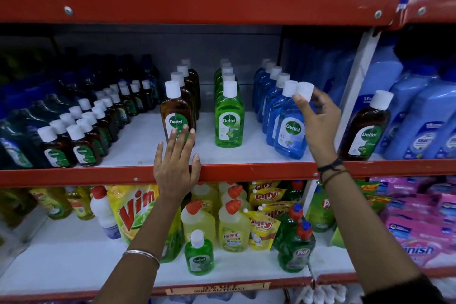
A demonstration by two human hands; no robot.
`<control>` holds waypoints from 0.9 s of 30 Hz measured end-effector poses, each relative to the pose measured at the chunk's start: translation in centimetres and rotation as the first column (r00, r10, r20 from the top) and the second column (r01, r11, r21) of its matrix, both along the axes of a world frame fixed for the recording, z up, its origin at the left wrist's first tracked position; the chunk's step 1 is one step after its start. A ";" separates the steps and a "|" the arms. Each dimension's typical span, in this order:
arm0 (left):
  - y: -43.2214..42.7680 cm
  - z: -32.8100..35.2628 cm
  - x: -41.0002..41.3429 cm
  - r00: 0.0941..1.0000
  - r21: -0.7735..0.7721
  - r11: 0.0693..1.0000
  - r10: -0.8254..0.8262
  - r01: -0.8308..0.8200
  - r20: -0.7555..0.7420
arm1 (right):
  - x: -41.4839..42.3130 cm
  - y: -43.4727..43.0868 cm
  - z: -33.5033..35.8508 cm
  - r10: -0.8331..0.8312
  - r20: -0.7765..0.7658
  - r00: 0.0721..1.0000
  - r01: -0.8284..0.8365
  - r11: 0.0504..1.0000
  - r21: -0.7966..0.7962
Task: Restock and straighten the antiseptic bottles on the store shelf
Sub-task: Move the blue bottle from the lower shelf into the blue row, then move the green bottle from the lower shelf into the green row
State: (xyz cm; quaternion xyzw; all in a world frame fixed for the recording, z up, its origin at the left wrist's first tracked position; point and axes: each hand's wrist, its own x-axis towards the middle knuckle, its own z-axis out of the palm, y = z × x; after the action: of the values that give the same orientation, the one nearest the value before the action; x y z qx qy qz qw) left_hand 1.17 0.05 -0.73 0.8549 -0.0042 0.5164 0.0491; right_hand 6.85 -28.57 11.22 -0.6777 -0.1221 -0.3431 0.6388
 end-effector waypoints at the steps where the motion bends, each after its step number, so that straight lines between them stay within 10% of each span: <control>1: 0.0 0.0 0.0 1.000 0.002 1.000 -0.001 0.001 0.006 | 0.3 0.0 -0.3 -0.004 -0.012 1.000 0.004 1.000 -0.013; 19: 0.8 0.5 -0.2 1.000 -0.005 1.000 -0.017 0.017 -0.019 | -4.6 0.9 -3.1 -0.176 0.080 0.981 0.181 0.981 -0.067; 27: 2.6 -0.1 -0.2 0.999 0.043 0.998 0.034 -0.034 -0.005 | -11.7 7.1 -14.2 0.184 -0.188 0.965 -0.216 0.963 -0.163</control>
State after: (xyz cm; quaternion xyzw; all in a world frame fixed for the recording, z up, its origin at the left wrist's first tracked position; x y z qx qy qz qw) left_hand 0.98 2.67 -0.82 0.8571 -0.0007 0.5146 0.0219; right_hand -4.88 -21.44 -2.99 -0.7442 -0.1658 -0.2047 0.6138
